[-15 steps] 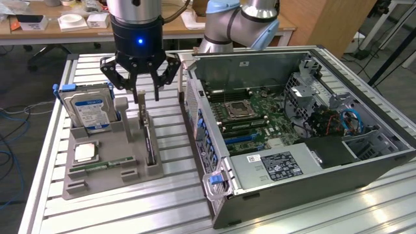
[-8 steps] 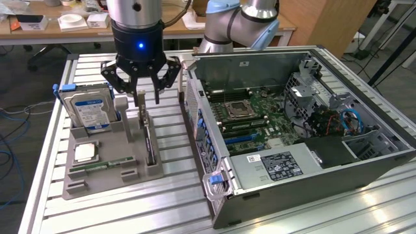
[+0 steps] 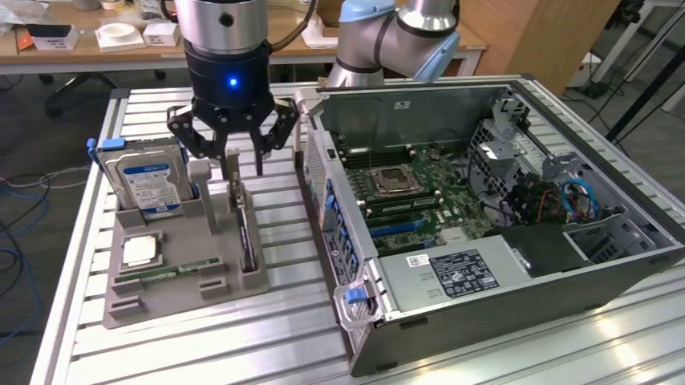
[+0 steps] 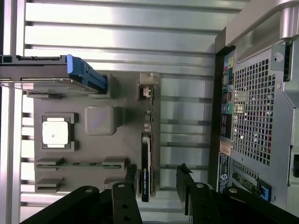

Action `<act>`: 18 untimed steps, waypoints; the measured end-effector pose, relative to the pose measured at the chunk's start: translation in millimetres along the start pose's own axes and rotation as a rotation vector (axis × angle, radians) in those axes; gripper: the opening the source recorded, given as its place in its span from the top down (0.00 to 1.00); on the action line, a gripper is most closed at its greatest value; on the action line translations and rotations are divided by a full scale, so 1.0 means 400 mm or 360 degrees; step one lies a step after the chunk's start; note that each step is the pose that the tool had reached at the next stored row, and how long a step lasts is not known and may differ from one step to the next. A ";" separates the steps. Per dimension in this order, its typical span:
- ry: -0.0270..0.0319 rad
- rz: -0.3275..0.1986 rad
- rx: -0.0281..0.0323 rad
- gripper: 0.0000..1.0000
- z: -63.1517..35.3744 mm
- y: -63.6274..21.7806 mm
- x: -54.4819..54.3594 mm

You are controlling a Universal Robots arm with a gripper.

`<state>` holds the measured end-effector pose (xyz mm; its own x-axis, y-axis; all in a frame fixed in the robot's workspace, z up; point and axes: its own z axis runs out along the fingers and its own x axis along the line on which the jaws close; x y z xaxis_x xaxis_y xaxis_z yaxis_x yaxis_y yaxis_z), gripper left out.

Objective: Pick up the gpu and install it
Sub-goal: 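Pick up the gpu and move the gpu toward the slot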

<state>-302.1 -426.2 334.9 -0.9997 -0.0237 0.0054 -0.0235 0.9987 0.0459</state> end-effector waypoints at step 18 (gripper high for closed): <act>0.00001 0.0000 0.00000 0.53 0.028 -0.017 0.000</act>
<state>-302.1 -432.6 323.3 -0.9997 -0.0239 0.0054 -0.0236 0.9987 0.0459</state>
